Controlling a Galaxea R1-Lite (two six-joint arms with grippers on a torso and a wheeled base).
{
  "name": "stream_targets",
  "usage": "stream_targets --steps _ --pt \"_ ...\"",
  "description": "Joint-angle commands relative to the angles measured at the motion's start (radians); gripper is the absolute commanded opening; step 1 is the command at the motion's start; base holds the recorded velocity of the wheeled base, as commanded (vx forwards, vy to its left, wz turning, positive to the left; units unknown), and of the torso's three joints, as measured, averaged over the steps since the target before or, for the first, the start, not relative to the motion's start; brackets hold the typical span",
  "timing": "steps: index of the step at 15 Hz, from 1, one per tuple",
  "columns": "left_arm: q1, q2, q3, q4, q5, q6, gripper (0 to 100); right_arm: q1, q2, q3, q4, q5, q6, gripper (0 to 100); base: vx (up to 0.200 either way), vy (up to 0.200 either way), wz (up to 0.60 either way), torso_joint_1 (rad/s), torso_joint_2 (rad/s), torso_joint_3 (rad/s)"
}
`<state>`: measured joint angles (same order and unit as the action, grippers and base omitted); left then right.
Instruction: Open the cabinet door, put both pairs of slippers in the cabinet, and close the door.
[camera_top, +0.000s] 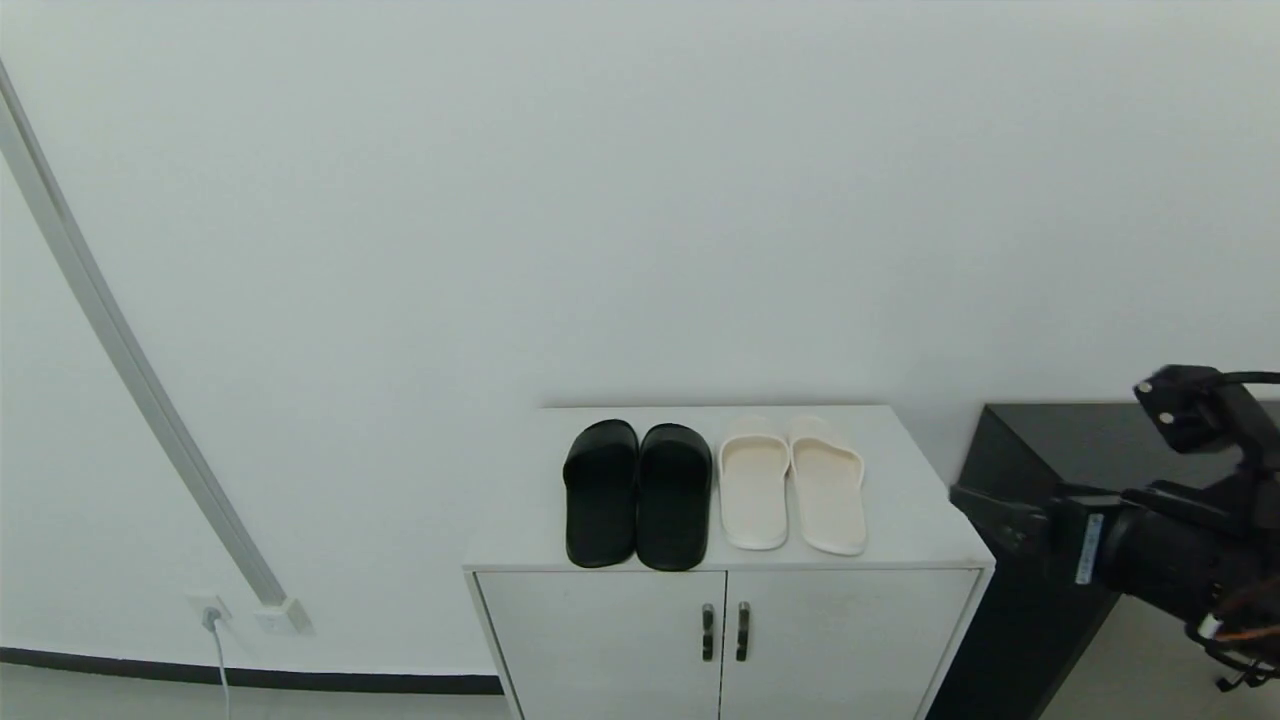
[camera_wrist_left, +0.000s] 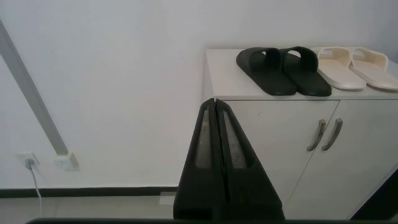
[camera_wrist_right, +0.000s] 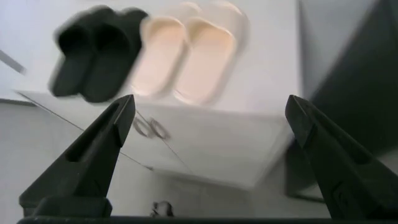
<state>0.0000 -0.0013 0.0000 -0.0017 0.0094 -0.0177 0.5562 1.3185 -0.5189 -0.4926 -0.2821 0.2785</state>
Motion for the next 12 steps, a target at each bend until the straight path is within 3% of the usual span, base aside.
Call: stream_targets --steps 1,5,12 --pt "0.000 0.001 0.000 -0.001 0.001 -0.001 0 0.054 0.217 -0.118 -0.029 -0.049 0.013 100 0.000 0.000 0.00 0.000 0.00 0.000" --pt "0.000 0.001 0.000 -0.001 0.003 -0.001 0 0.177 0.375 -0.271 -0.024 -0.207 0.087 100 0.000 0.000 0.00 0.000 0.00 0.000" --pt "0.000 0.001 0.000 -0.001 0.003 0.002 0 0.172 0.657 -0.424 -0.035 -0.327 0.137 100 0.000 0.000 0.00 0.000 0.00 0.000"
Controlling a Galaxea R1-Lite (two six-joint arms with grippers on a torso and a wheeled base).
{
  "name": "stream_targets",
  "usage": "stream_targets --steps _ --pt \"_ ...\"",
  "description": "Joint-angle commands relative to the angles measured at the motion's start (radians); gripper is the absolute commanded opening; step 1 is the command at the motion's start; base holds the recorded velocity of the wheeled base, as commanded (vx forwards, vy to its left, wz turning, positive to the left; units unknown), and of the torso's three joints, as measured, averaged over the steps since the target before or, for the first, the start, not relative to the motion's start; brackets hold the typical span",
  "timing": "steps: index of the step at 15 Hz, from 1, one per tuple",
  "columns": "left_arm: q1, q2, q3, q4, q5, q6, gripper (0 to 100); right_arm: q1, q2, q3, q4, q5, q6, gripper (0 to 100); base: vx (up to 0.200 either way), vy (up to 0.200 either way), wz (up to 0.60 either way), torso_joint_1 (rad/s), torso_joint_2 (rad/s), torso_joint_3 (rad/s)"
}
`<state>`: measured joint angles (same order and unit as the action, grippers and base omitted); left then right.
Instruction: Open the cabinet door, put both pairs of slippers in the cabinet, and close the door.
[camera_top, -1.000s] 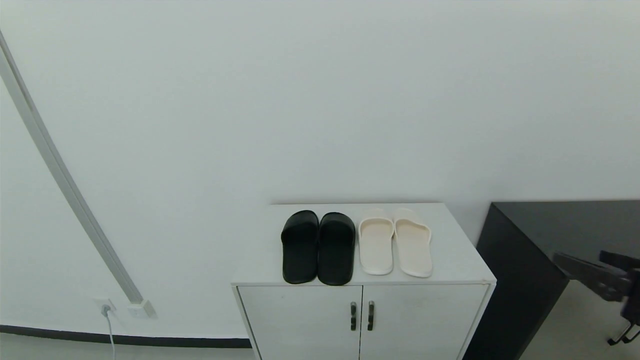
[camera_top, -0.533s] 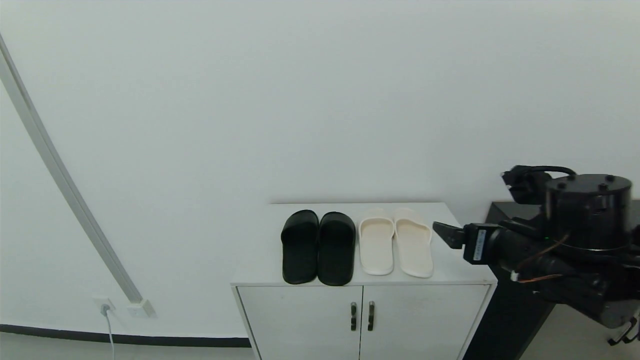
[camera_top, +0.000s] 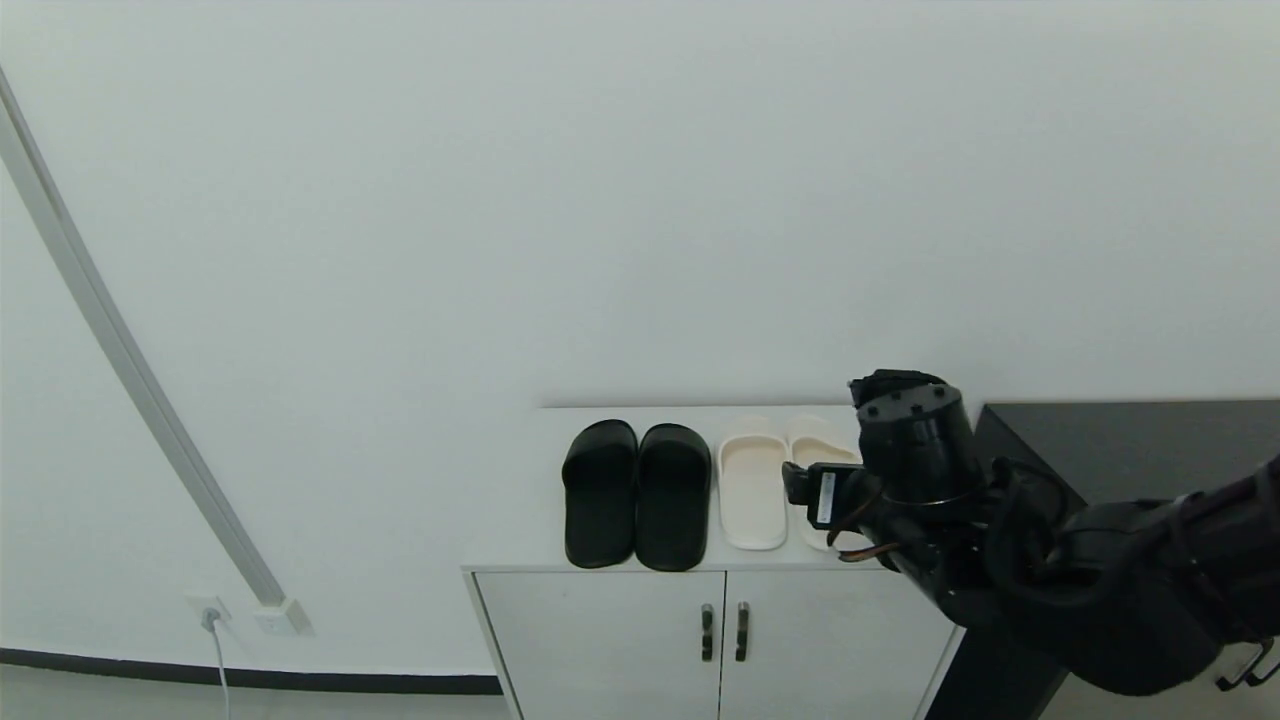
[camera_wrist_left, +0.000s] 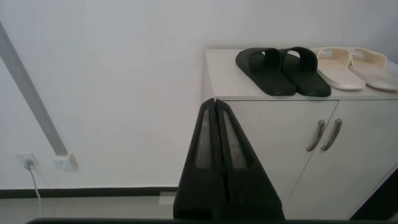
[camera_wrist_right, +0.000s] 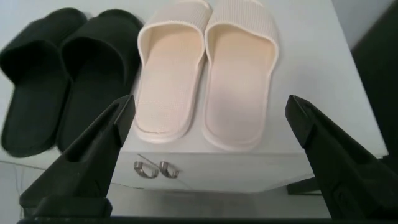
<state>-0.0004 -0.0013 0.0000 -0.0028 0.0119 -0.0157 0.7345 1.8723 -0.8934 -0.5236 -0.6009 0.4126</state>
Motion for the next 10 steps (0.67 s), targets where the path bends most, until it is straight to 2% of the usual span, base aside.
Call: stream_targets --steps 1,10 --pt "0.000 0.001 0.000 0.000 0.000 0.000 0 -0.017 0.137 -0.084 -0.012 -0.008 0.003 100 0.000 0.000 0.00 0.000 0.00 0.000" --pt "0.000 0.001 0.000 0.000 0.000 -0.001 0 -0.099 0.416 -0.343 -0.041 0.003 -0.023 100 0.000 0.000 0.00 0.000 0.00 0.000"
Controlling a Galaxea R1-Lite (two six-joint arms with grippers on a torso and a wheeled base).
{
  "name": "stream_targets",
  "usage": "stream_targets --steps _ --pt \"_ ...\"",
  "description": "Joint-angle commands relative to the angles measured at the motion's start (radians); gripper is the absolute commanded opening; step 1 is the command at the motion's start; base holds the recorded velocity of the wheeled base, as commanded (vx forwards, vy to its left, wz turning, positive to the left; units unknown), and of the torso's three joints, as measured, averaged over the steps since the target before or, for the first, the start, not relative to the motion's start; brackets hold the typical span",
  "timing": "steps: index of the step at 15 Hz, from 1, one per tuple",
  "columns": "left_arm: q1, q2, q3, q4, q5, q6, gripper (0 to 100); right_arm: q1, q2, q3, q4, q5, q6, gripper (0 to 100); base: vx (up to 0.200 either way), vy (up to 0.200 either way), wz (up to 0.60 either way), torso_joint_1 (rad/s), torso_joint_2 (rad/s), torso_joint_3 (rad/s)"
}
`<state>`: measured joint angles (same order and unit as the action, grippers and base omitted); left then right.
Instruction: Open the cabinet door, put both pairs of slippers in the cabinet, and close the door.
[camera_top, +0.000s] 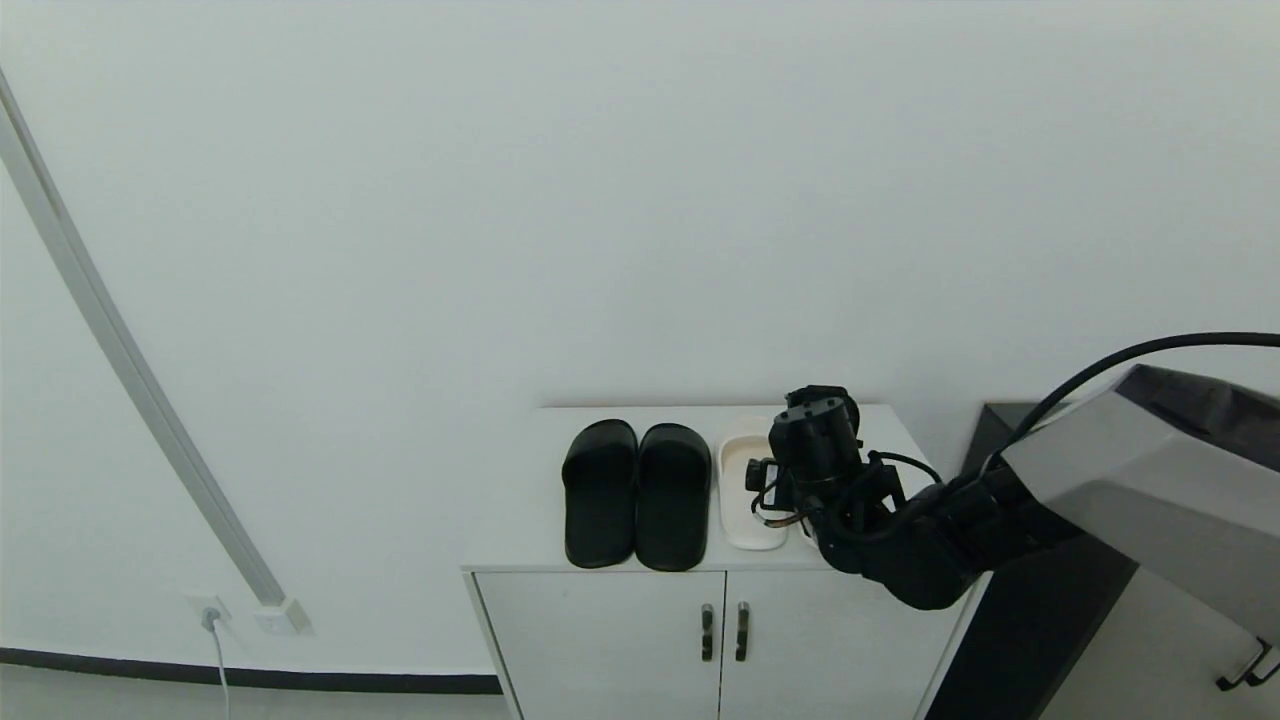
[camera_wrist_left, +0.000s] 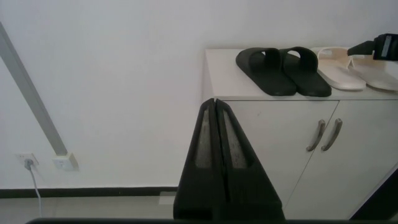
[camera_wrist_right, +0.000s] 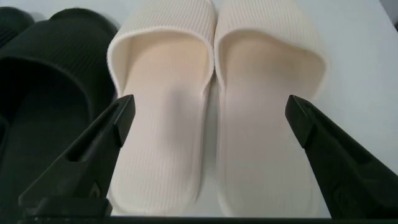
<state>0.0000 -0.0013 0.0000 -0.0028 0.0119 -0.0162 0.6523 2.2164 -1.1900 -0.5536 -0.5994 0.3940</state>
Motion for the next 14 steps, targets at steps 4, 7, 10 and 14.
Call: stream_targets --steps 4,7,10,14 --pt "0.000 0.001 0.000 0.000 0.000 -0.001 0 -0.049 0.140 -0.126 -0.028 0.027 -0.037 100 0.000 0.000 0.00 0.000 0.00 0.000" --pt "0.000 0.001 0.000 0.000 0.000 -0.001 0 -0.071 0.167 -0.160 -0.042 0.066 -0.064 100 0.000 0.000 0.00 0.000 0.00 0.000" --pt "0.000 0.001 0.000 0.000 0.000 -0.001 0 -0.082 0.197 -0.186 -0.092 0.066 -0.103 100 0.000 0.000 0.00 0.000 0.00 0.000" --pt "-0.002 0.001 0.000 0.000 0.000 -0.002 0 -0.083 0.215 -0.195 -0.094 0.066 -0.103 0 0.000 0.000 0.00 0.000 0.00 0.000"
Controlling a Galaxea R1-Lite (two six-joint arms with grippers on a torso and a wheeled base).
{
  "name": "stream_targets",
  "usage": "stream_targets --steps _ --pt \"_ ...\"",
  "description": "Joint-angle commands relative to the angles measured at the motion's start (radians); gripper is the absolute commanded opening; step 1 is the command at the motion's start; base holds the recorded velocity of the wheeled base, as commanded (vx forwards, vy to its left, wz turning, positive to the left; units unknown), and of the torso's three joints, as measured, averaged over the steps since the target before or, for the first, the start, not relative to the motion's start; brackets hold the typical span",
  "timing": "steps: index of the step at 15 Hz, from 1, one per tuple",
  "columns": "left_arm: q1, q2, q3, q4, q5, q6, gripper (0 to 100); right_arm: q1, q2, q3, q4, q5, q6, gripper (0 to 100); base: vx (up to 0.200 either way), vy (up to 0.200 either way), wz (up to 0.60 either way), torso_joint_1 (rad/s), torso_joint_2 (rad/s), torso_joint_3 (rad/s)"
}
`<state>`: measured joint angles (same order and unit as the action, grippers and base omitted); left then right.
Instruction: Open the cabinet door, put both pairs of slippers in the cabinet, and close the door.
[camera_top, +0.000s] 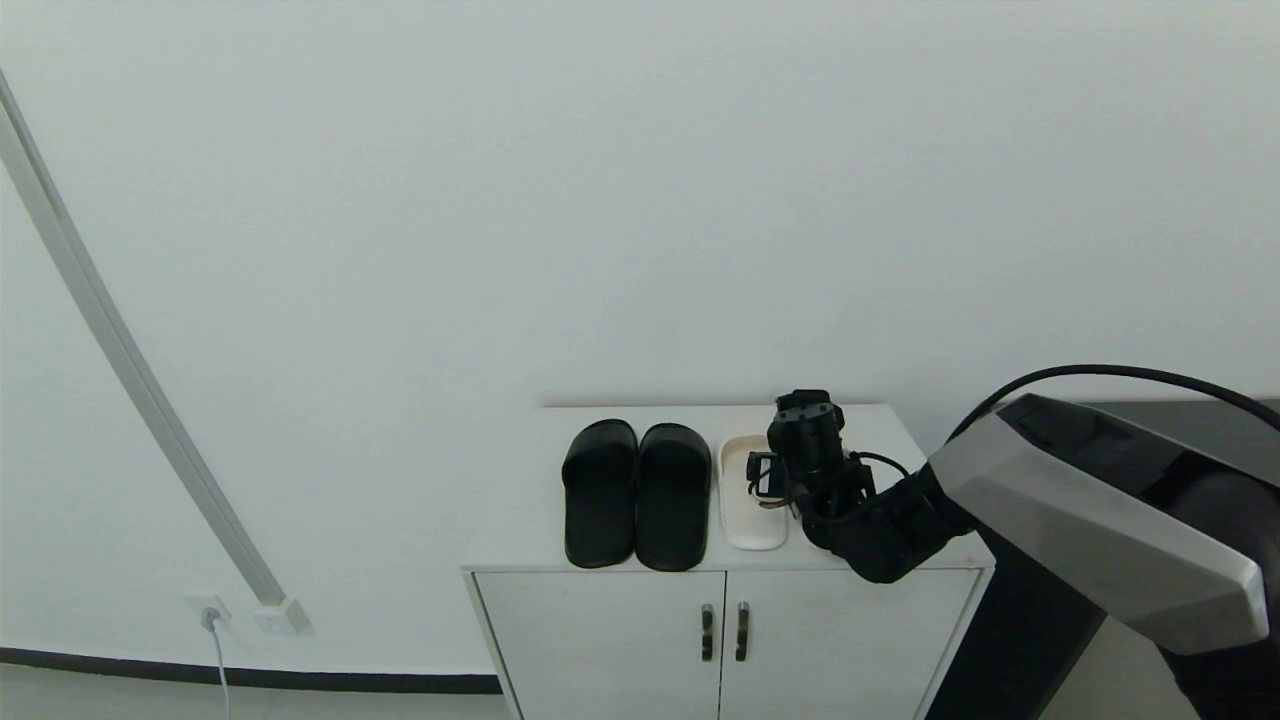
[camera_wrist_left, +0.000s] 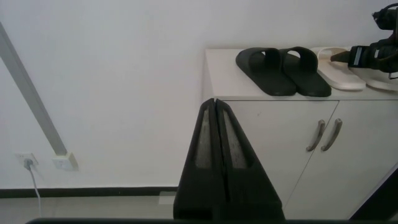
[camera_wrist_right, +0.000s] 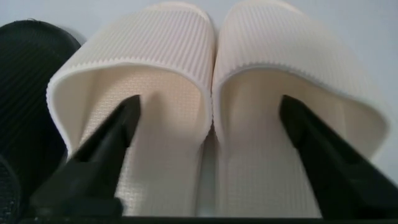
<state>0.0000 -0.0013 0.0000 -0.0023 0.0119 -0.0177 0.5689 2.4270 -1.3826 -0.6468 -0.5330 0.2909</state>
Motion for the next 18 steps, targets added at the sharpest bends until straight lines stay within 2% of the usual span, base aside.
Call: stream_targets --steps 1,8,12,13,15,18 --pt "0.000 0.001 0.000 -0.001 0.000 -0.001 0 0.000 0.004 -0.003 -0.001 -0.001 0.001 0 0.000 0.000 0.00 0.000 0.00 0.000" --pt "-0.002 0.001 0.000 -0.001 0.000 -0.001 0 0.009 -0.052 0.019 -0.004 -0.005 -0.002 0 0.000 0.000 0.00 0.000 0.00 0.000" --pt "0.000 0.001 0.000 -0.001 0.000 -0.001 0 0.032 -0.244 0.148 -0.022 0.001 -0.050 0 0.000 0.000 0.00 0.000 0.00 0.000" --pt "0.000 0.001 0.000 -0.001 0.000 -0.001 0 0.063 -0.390 0.306 -0.086 0.073 -0.067 0 0.000 0.000 0.00 0.000 0.00 0.000" --pt "0.000 0.001 0.000 -0.001 0.000 -0.001 0 0.106 -0.548 0.522 -0.160 0.196 -0.107 0 0.000 0.000 0.00 0.000 0.00 0.000" --pt "0.000 0.001 0.000 -0.001 -0.004 0.002 0 0.147 -0.766 0.790 -0.163 0.438 -0.113 0 0.000 0.000 0.00 0.000 0.00 0.000"
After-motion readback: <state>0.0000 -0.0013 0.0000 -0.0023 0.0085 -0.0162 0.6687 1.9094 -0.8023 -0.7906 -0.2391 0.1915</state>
